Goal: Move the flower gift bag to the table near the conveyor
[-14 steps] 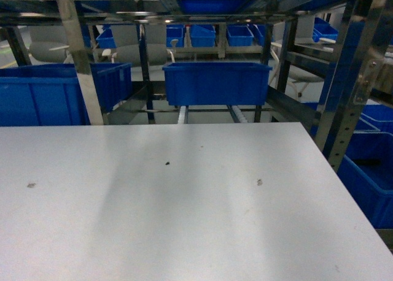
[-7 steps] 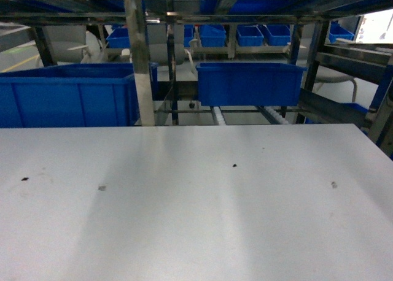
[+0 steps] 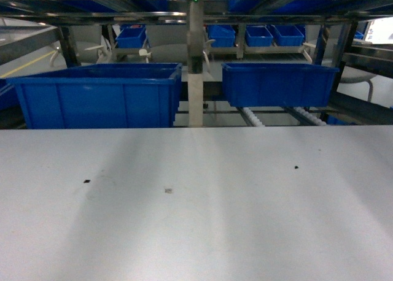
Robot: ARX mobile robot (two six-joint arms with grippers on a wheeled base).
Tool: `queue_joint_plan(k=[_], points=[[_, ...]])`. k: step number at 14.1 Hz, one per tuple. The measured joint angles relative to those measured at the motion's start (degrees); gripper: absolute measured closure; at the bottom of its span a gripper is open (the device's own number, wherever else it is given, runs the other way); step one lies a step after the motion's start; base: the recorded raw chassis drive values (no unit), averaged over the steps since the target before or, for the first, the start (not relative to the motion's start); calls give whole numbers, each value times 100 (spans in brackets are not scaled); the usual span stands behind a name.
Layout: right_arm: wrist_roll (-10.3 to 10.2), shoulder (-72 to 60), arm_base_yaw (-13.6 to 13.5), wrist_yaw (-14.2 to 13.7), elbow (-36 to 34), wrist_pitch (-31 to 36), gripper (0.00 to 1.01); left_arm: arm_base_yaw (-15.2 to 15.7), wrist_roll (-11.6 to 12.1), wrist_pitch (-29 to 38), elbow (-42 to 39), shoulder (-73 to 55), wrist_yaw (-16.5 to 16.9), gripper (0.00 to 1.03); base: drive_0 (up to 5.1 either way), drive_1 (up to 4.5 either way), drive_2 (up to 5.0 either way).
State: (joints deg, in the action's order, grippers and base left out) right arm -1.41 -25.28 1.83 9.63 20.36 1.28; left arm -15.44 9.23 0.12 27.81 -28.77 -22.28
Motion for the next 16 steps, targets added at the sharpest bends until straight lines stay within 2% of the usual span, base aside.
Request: queue_joint_plan(k=[6,12,16], points=[[0,24,-2,15,0,2,99,4,-4,2,0,0,2,101,0,0,0],[0,26,-2,20,2,2,99,4,-4,7,0,-4,-2,101,0,419,-419],[0,2,-2,15,-11,13,99,4,-4,-11,-9,-33,0,101,0,0,0]])
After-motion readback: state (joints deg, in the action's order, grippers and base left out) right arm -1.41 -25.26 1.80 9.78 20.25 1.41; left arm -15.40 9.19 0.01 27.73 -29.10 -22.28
